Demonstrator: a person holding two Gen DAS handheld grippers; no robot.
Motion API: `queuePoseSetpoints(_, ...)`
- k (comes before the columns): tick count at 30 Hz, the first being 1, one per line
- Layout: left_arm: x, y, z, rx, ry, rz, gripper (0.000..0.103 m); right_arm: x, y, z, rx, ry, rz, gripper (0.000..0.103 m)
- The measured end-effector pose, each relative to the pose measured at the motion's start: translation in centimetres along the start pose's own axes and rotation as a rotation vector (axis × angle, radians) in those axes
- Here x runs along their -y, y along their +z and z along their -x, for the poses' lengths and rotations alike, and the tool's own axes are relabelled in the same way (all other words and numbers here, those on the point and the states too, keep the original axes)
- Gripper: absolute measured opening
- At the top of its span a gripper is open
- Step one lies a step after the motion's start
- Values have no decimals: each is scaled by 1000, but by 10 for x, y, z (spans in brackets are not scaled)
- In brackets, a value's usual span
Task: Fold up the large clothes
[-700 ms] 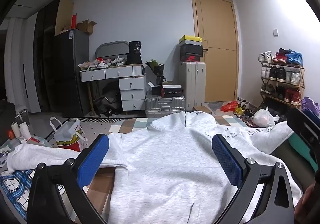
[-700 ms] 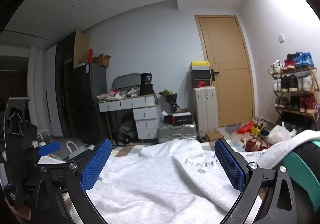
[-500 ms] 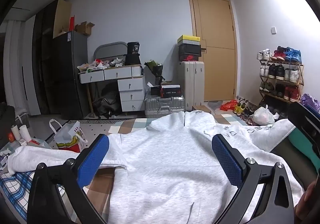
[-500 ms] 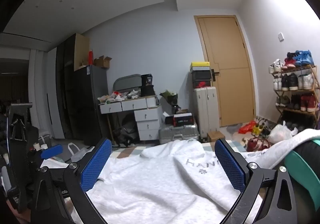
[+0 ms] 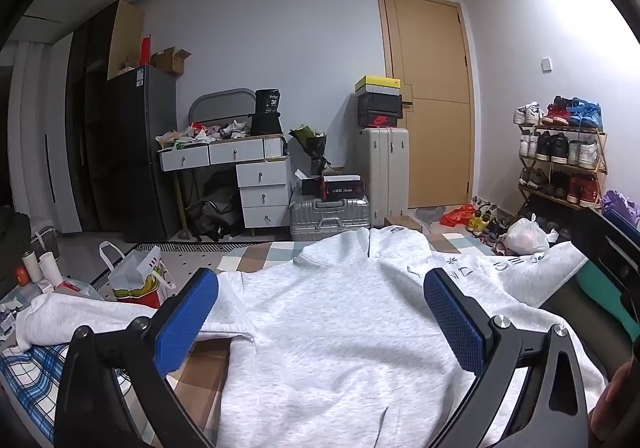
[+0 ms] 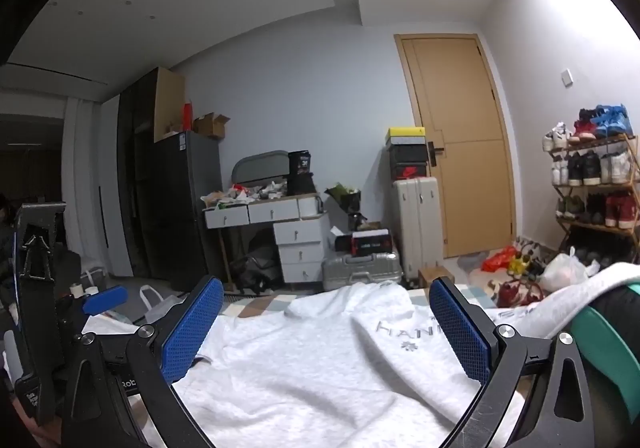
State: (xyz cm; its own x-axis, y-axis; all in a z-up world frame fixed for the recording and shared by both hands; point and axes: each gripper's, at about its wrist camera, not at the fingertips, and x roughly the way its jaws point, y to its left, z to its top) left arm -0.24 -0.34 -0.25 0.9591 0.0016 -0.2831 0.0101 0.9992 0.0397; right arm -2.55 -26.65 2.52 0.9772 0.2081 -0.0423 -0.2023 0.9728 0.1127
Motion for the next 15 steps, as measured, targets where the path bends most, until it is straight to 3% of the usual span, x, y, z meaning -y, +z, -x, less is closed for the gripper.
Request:
queuePoseSetpoints(13,0,1,0,-3,1,-2,100,-1,-4,2,35,20,13,103)
queuePoseSetpoints(15,0,1,0,-3,4,0,100,-1,-2,3,38,-14,18,103)
